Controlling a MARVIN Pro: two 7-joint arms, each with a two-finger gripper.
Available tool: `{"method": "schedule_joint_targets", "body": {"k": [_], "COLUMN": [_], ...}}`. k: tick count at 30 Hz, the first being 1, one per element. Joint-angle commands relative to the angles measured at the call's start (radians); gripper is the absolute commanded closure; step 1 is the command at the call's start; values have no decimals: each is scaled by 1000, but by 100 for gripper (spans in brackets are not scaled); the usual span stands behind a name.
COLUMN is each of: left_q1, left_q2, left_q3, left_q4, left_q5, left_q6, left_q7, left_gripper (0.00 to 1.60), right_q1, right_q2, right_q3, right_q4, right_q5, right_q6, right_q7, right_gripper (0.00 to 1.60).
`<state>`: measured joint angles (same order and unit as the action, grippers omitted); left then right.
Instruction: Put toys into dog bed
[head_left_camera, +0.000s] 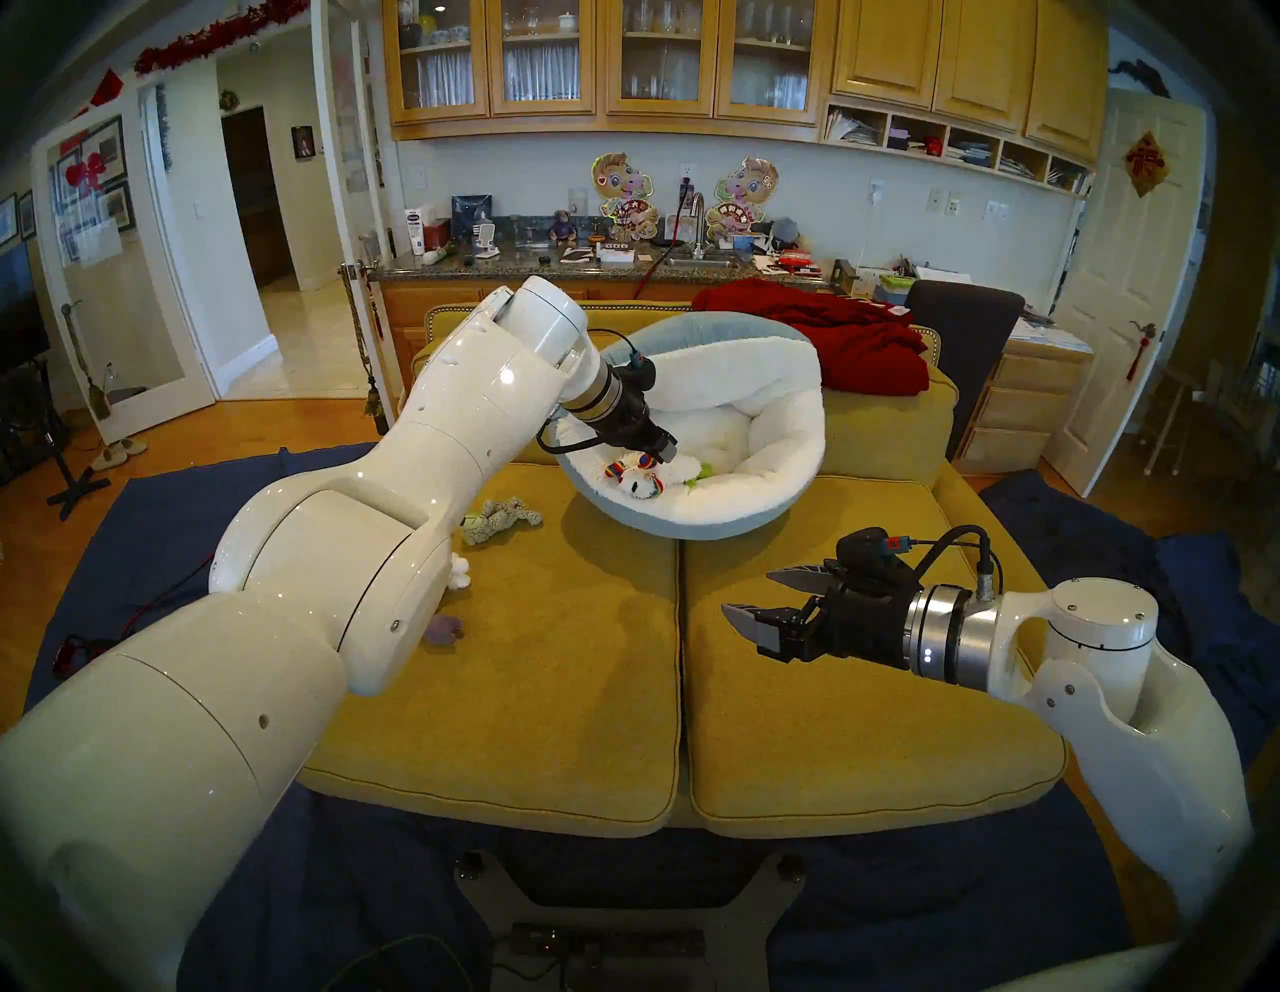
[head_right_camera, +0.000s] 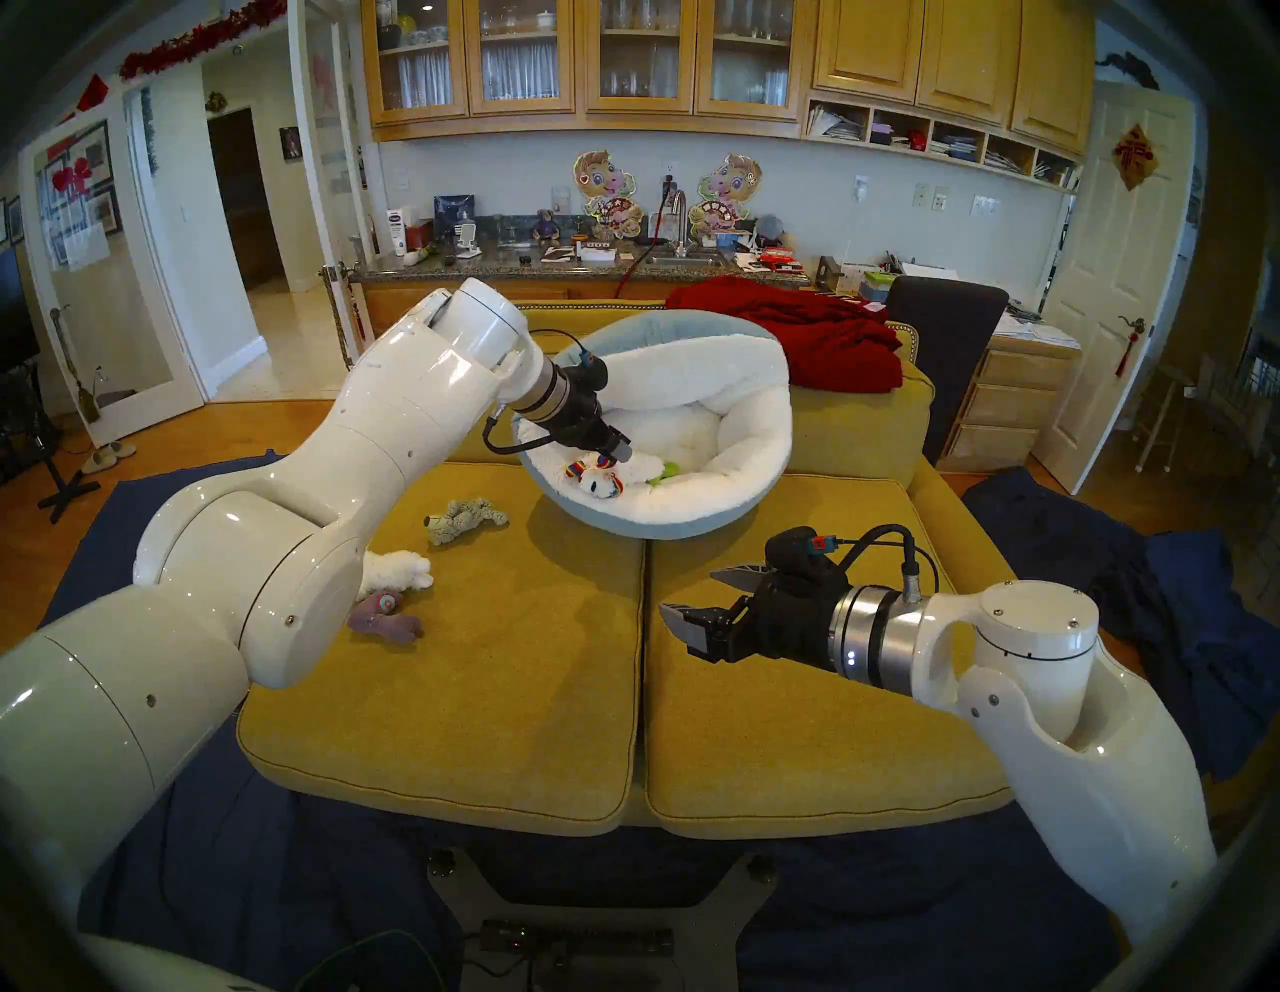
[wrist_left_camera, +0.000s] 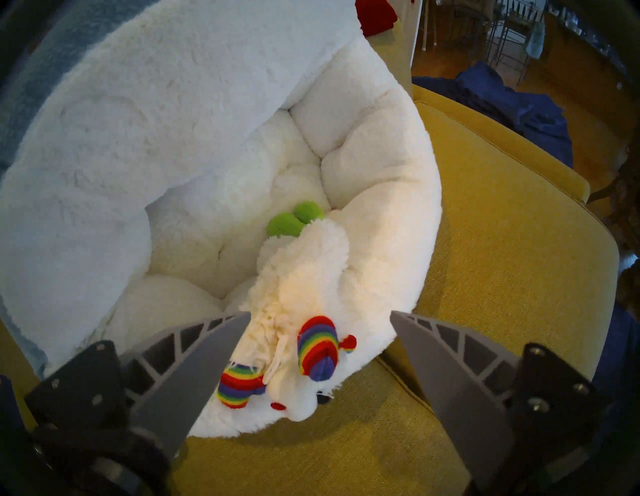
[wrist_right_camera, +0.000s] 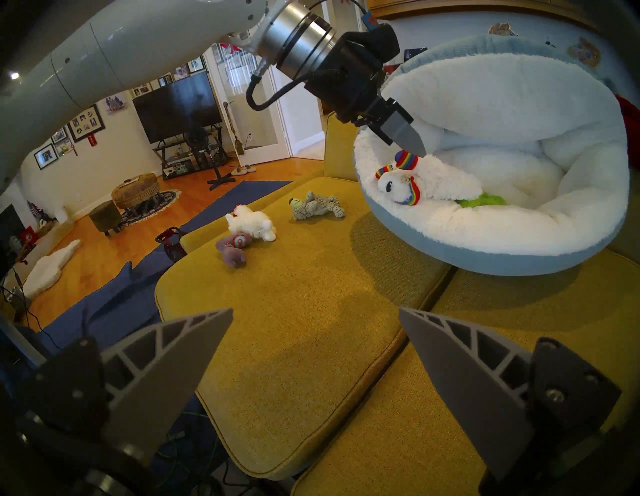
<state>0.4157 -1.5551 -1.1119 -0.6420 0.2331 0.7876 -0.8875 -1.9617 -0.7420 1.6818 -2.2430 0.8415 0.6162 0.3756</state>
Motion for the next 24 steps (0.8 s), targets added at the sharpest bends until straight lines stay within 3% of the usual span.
{"method": "schedule_joint_targets", "body": {"k": [1, 12, 13, 14, 15, 16, 17, 24], "left_q1": [-56, -64, -65, -65, -66, -66, -68, -69], "left_q2": [-30, -37, -38, -38, -41, -41, -43, -52], "left_q3": [1, 1, -1, -1, -2, -2, -4, -4], "left_q4": [22, 67, 72, 72, 78, 78, 84, 102], "left_q5": [3, 22, 24, 24, 26, 26, 29, 41], "left_q6": [-25, -39, -42, -42, -47, -47, -52, -84], "left_q7": [11, 29, 31, 31, 36, 36, 42, 76], "left_gripper": [35, 33, 58, 58, 97, 97, 159, 160], "right_q1": [16, 17, 17, 17, 17, 17, 17, 17], "right_q2": [-2, -2, -2, -2, -2, -2, -2, -2], "right_q3": [15, 15, 15, 15, 15, 15, 15, 15], "right_q4": [-22, -22, -22, -22, -22, -22, -22, -22], "right_q5": [-1, -1, -1, -1, -1, -1, -1, -1], "right_q6": [-11, -10, -10, -10, -10, -10, -10, -10], "right_q7": [-2, -2, -2, -2, -2, -2, -2, -2], "right_gripper": [0, 0, 0, 0, 0, 0, 0, 0]}}
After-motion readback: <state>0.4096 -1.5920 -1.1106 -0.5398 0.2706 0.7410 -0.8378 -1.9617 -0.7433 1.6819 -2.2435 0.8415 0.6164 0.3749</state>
